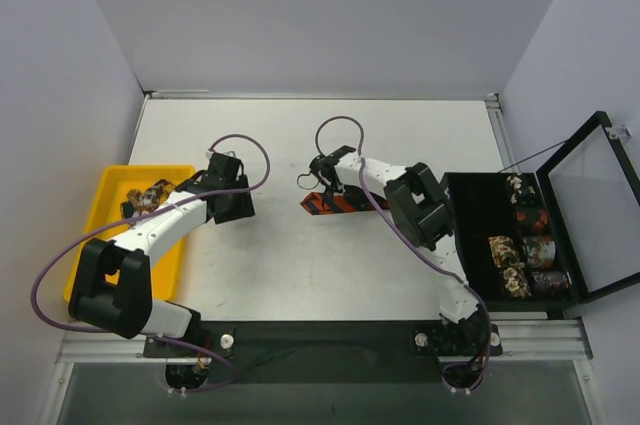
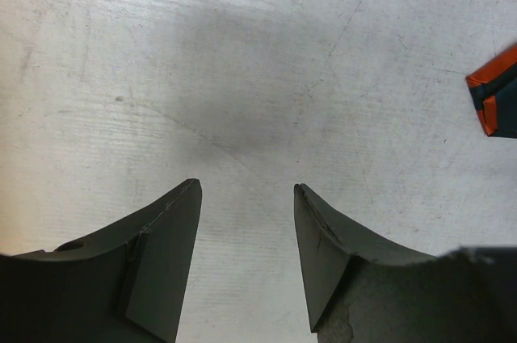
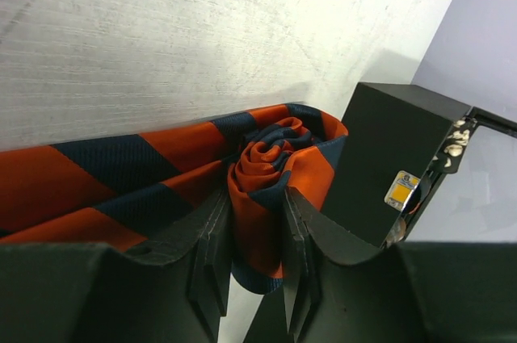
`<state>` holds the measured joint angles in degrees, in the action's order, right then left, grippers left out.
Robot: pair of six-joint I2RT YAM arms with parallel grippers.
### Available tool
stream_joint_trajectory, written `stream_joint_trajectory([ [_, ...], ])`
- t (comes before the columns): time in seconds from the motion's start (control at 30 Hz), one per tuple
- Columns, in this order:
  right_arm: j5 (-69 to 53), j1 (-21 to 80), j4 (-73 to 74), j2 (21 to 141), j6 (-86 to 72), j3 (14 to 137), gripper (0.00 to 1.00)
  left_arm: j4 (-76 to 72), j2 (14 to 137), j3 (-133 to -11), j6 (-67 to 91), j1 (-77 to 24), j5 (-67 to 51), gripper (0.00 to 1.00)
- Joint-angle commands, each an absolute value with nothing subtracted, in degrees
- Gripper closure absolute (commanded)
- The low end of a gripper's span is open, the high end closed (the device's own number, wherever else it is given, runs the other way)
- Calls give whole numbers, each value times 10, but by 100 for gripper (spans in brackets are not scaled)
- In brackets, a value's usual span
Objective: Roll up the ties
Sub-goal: Roll the tie
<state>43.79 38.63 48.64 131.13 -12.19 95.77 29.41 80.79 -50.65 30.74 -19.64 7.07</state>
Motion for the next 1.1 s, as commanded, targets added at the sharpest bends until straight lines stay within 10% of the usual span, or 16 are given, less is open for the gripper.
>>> stream_joint_trajectory([
  [0.0, 355, 376, 486, 1313, -146, 950, 73, 279, 788, -509, 301, -192, 69, 40],
  [1.07, 116, 261, 398, 1000, -166, 891, 23, 265, 788, -507, 299, -192, 55, 40],
])
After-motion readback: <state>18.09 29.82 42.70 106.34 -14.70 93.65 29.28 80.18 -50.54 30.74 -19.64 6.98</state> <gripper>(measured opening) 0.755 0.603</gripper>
